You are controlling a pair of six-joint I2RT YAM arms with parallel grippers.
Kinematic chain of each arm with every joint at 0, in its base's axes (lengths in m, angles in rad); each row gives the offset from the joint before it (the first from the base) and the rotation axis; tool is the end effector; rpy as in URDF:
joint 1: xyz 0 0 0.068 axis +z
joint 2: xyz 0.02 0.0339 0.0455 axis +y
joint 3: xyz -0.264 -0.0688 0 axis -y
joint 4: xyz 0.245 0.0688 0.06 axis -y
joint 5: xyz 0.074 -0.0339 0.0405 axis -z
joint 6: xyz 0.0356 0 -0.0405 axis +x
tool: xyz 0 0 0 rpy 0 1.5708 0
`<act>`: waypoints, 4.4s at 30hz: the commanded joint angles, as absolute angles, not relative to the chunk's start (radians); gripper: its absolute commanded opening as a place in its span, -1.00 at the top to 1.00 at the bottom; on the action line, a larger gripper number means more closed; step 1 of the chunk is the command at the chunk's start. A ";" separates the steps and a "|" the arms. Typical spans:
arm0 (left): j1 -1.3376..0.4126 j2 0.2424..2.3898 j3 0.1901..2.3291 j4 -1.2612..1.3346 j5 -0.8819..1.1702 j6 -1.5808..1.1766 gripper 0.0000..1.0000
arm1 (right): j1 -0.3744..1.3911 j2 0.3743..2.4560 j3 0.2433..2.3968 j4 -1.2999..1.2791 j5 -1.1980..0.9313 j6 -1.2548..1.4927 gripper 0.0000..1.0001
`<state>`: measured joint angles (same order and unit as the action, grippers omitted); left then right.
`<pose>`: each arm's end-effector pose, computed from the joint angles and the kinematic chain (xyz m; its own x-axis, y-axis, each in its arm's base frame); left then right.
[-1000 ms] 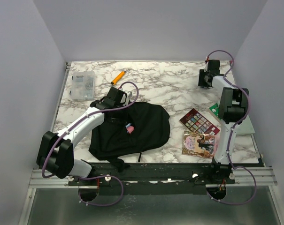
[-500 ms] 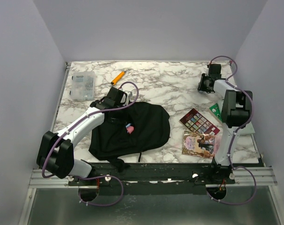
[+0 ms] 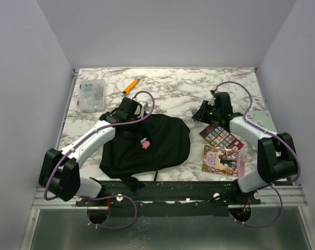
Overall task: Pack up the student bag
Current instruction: Place the stationery in the student bag, then adjust the stationery in the student bag.
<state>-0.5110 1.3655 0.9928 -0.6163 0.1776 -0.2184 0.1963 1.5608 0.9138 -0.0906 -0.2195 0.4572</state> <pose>0.2378 -0.1405 0.2475 -0.8341 0.2232 -0.5045 0.3947 0.8803 -0.2632 0.3217 0.0719 0.2045 -0.7457 0.2910 -0.5994 -0.0215 0.8886 0.4581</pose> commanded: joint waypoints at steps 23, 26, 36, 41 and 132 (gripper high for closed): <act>-0.518 1.356 1.074 -0.691 0.073 -0.193 1.00 | 0.770 1.346 0.756 0.082 -0.413 0.682 0.99; -0.517 1.332 1.043 -0.668 0.076 -0.190 1.00 | 0.847 1.460 0.819 0.142 -0.357 0.718 0.99; -0.518 1.285 0.991 -0.620 0.133 -0.202 1.00 | 0.917 1.700 0.976 0.225 -0.275 0.782 0.96; -0.527 1.282 0.990 -0.611 0.179 -0.216 1.00 | 0.920 1.807 1.030 0.292 -0.300 0.831 0.89; -0.568 1.295 0.973 -0.594 0.181 -0.214 1.00 | 1.135 1.581 0.836 0.112 0.055 0.938 -0.25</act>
<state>-0.5587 1.3090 0.9733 -0.5995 0.1383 -0.2070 1.0473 1.5749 0.8597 0.0429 0.0078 0.8898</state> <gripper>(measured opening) 0.011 0.595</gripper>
